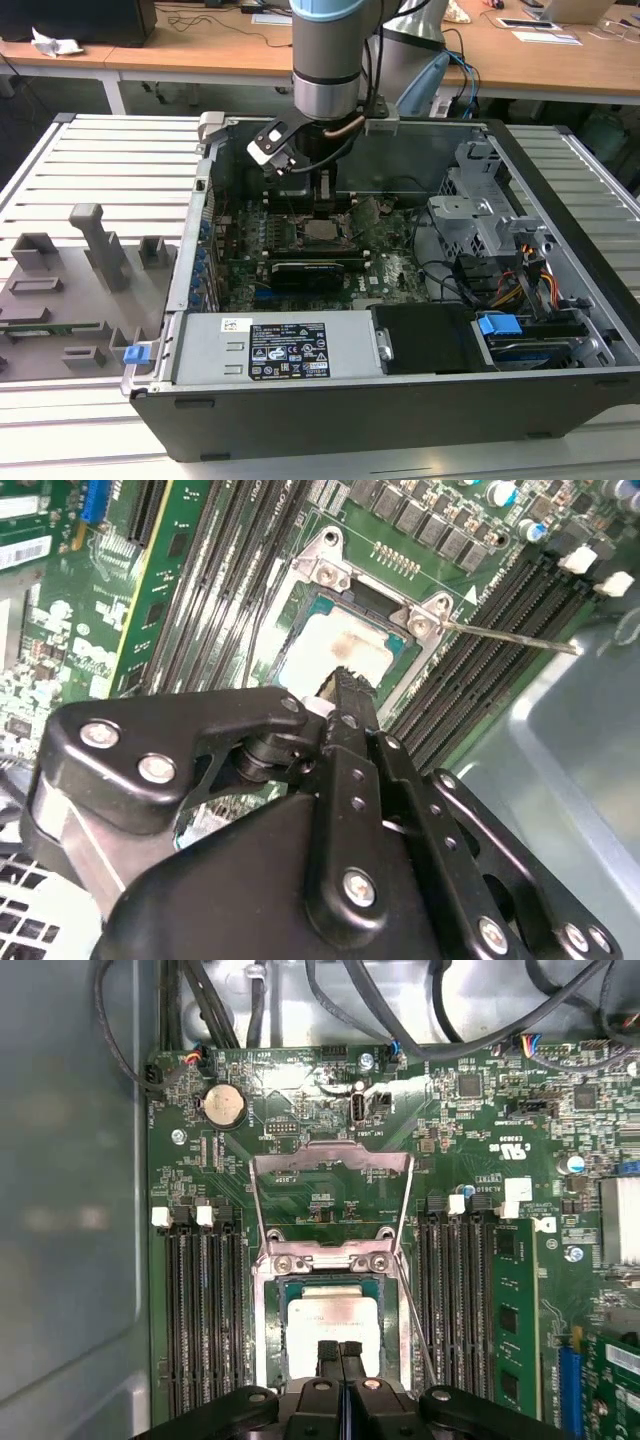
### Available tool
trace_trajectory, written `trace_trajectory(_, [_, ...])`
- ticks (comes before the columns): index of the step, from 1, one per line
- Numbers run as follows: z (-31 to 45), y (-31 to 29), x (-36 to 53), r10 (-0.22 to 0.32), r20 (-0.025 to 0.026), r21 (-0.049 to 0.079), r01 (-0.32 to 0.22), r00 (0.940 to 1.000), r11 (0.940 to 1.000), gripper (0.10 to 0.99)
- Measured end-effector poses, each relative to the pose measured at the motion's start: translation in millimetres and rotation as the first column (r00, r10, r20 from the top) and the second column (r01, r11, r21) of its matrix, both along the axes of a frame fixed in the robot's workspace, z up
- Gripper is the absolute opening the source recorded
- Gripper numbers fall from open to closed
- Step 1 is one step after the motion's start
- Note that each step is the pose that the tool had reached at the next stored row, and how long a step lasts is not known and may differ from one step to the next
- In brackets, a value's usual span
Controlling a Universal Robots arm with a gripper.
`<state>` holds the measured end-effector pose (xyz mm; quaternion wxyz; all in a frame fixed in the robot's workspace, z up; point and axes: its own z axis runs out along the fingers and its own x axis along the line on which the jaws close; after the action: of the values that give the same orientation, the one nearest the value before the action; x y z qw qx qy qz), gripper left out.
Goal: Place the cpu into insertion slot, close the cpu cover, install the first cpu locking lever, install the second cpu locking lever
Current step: 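Close the cpu cover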
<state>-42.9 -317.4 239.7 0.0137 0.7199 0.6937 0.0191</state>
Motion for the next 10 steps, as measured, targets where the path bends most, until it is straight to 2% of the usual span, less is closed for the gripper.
trace_trajectory(2, [14.5,0.0,0.0,0.0,0.0,0.0,0.0,1.0,1.0,0.106])
trace_trajectory(3, [17.5,0.0,0.0,0.0,-0.0001,0.0,0.0,1.0,1.0,0.106])
trace_trajectory(10, [18.9,-3.1,-0.1,-0.001,-0.0001,0.0,0.001,1.0,1.0,0.106])
